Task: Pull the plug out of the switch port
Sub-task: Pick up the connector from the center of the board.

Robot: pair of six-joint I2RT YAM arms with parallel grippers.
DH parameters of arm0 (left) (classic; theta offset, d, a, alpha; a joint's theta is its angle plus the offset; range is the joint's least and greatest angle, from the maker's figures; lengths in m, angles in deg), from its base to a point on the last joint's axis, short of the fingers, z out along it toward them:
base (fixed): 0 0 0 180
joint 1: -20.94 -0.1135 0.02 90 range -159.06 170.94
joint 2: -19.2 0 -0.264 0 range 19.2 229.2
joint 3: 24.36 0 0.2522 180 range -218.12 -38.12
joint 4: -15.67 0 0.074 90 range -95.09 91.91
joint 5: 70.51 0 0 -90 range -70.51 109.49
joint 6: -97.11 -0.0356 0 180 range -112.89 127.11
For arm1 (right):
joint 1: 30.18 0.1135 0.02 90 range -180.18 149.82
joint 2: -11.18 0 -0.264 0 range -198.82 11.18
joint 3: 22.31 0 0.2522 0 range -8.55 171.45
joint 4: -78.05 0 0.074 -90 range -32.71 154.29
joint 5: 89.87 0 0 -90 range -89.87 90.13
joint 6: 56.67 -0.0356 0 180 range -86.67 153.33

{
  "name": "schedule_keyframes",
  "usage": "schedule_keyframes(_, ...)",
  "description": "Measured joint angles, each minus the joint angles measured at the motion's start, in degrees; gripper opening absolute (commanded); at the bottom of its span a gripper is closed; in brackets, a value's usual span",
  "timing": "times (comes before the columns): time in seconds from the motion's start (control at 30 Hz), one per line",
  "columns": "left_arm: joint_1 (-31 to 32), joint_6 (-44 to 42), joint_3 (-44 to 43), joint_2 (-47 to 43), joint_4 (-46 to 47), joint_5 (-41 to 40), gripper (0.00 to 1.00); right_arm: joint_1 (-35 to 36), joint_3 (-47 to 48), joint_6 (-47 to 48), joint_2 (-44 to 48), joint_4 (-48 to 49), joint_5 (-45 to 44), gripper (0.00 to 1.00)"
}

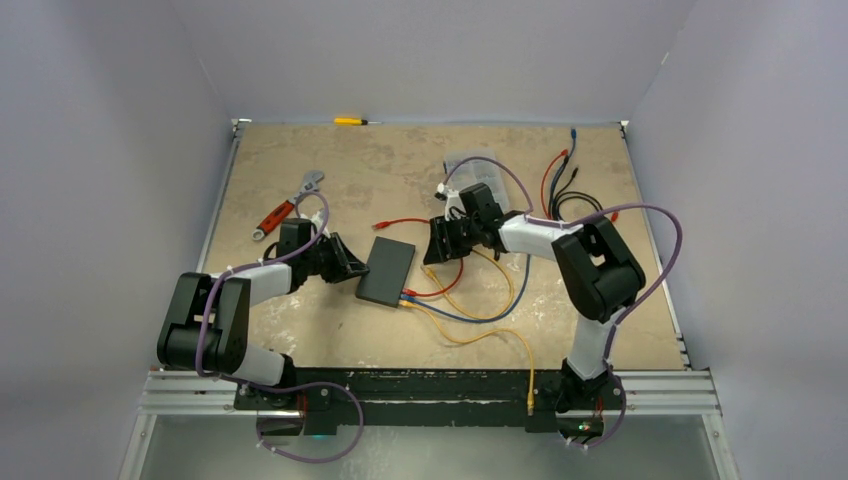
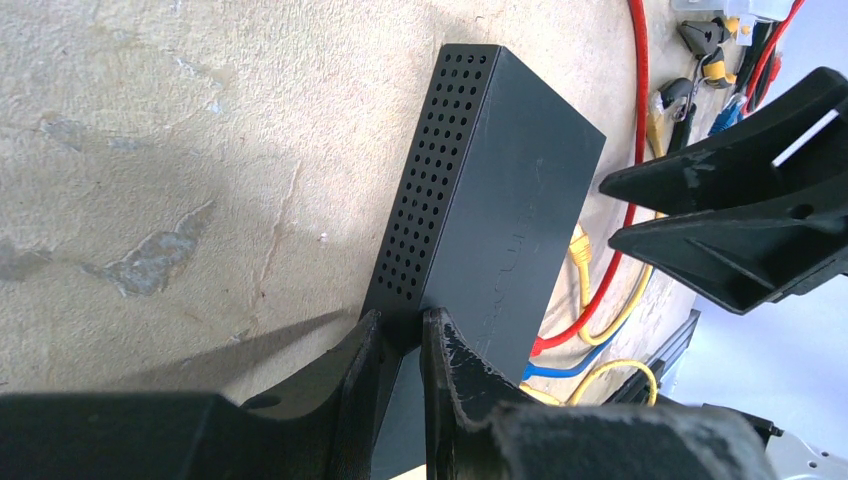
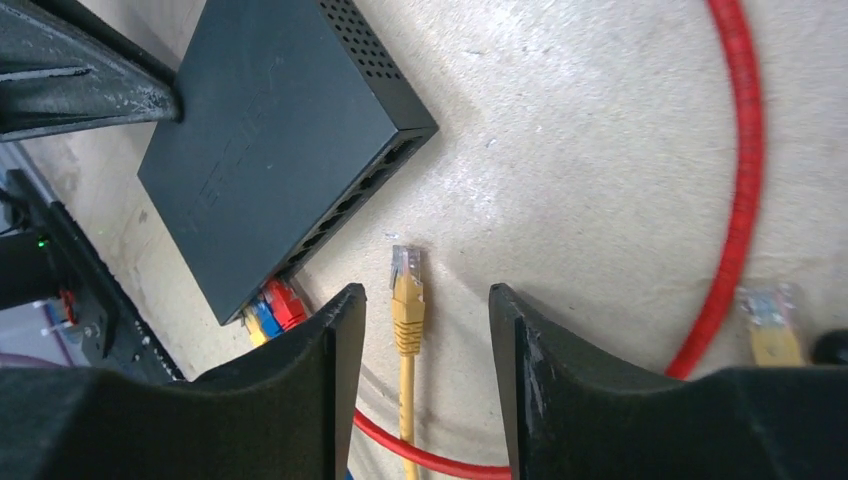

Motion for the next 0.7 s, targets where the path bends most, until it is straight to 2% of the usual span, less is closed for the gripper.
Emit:
schedule_keyframes(0.37, -0.3, 0.0, 0.0, 0.5, 0.4, 0.7, 0.14, 4.5, -0.1, 2.4, 3.8, -6.4, -12.4, 0.54)
schedule_keyframes(0.7, -0.4, 0.0, 0.0, 0.7, 0.6, 1.0, 0.14, 11.0, 0.4, 2.6, 3.8, -9.3, -21.3, 0.39)
